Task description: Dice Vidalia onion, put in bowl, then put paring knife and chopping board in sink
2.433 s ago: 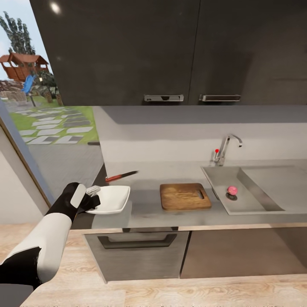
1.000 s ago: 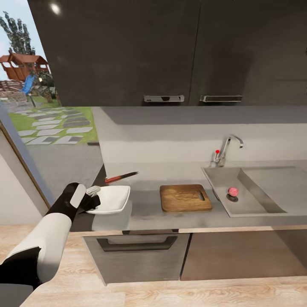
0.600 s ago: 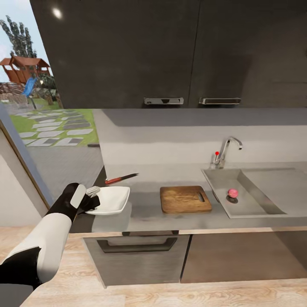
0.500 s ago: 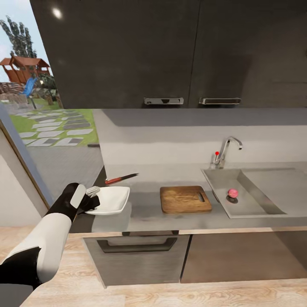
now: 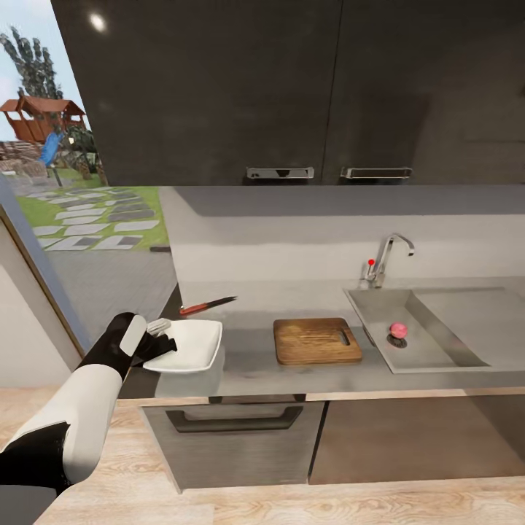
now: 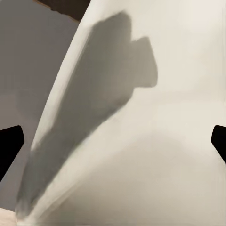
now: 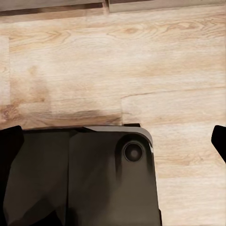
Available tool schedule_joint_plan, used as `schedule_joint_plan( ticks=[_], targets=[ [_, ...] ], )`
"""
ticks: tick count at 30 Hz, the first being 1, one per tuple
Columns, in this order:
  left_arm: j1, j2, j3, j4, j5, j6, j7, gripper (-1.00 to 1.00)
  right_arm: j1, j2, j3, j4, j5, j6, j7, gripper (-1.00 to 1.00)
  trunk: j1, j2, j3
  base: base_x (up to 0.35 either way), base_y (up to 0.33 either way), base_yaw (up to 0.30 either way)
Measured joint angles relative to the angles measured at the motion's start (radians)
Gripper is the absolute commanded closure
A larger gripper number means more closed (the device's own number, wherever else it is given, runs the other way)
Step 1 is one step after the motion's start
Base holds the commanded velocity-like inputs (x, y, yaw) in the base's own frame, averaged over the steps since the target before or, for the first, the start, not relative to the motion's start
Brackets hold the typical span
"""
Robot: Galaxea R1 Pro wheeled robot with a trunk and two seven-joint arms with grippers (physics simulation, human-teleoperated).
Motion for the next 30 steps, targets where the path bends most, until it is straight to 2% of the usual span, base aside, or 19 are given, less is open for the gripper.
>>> schedule_joint_plan(
  ticks=[19, 30],
  targets=[
    [0.000, 0.001, 0.003, -0.022, 0.000, 0.001, -0.001, -1.00, 0.000, 0.000, 0.000, 0.000, 0.001, -0.002, 0.000, -1.00, 0.000, 0.000, 0.000, 0.000, 0.000, 0.000],
    [0.000, 0.002, 0.000, -0.259, 0.000, 0.010, -0.001, -1.00, 0.000, 0.000, 0.000, 0.000, 0.000, -0.002, 0.000, -1.00, 0.000, 0.000, 0.000, 0.000, 0.000, 0.000]
  ],
)
